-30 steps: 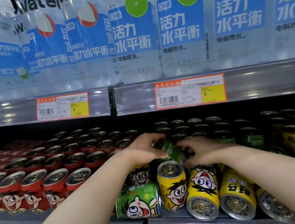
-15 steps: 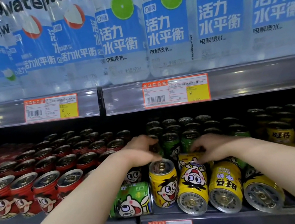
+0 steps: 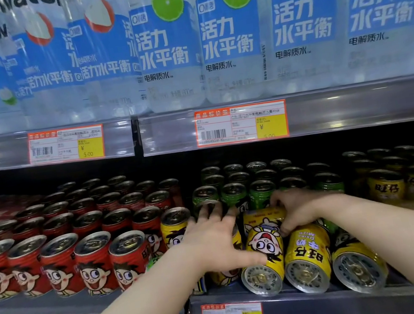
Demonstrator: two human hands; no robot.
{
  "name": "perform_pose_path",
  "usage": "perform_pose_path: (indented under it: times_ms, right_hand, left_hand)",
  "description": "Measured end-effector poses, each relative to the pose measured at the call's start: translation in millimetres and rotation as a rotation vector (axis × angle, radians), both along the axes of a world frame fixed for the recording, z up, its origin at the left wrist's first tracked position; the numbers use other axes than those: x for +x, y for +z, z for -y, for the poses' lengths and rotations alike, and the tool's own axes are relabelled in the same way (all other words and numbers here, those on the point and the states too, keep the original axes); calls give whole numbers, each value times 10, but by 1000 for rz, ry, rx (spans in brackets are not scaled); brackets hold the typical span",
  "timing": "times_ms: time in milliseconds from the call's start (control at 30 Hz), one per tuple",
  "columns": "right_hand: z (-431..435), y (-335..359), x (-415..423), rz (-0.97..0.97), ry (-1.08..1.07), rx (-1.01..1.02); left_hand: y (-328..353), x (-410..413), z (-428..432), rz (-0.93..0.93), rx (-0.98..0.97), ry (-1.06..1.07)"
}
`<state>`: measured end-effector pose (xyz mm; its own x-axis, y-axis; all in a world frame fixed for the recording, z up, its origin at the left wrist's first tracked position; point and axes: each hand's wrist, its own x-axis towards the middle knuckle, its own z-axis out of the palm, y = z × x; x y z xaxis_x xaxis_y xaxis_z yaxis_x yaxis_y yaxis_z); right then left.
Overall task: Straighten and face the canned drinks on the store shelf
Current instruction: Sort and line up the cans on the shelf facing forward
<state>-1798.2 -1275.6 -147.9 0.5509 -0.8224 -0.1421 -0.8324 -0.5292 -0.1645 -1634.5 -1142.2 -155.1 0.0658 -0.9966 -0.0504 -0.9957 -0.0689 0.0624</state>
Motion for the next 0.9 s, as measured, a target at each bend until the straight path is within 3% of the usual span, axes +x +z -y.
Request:
perform_pose_path:
  times_ms: [133, 367, 667, 800, 900]
  right_hand:
    - [-4, 127, 68, 218, 30, -13]
    - [-102, 26, 312, 325, 104, -192]
    - [-435, 68, 120, 251, 316, -279]
    - [-756, -31, -43, -38, 484, -138]
    - [-814, -178, -67, 78, 446, -224]
  left_hand:
    - [-9, -4, -17, -47, -8, 12]
    - [-25, -7, -15, -37, -27, 6]
    - [-53, 7, -12, -17, -55, -11]
    - [-78, 26, 19, 8, -82, -21]
    - [-81, 44, 39, 19, -62, -28]
